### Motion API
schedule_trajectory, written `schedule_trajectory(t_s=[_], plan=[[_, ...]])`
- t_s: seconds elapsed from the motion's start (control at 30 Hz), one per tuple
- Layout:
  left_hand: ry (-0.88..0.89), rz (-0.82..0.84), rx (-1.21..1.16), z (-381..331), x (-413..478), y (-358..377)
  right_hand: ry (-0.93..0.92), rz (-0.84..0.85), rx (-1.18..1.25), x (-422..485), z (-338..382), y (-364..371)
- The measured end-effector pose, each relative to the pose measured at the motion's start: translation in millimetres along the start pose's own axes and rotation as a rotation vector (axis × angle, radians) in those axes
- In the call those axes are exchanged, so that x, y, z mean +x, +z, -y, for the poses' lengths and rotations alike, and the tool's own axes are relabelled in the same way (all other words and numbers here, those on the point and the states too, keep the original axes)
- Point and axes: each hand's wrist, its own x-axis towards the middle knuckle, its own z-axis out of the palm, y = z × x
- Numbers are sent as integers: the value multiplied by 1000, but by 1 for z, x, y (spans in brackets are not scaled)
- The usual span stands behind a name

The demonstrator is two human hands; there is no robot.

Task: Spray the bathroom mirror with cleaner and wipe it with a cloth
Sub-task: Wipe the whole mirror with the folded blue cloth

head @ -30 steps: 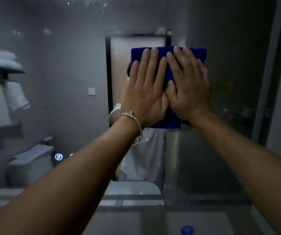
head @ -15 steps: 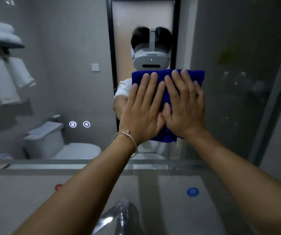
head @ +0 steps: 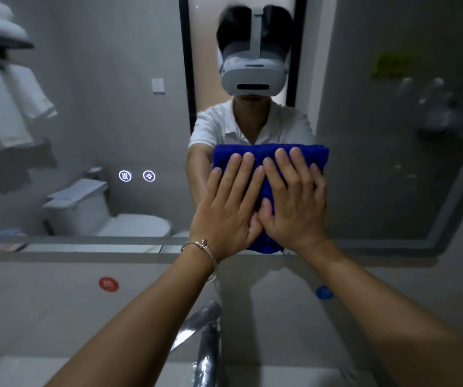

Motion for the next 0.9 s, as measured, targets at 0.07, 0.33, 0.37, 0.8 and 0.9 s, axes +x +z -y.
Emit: schedule_trajectory(t_s=[0.07,0.33,0.37,0.8,0.9], plan=[[8,6,-2,2,-9,1,7,-2,-1,-7,7,4],[14,53,35,16,-66,5,-95,37,-29,-37,37,21],[27,57,39,20,-71,6,-102,42,-27,-39,42,23],[142,193,149,135,-165,-14,-149,89,-15,-35,172,58],[87,228,167,162,-185,-26,-161,106,7,-22,209,62]])
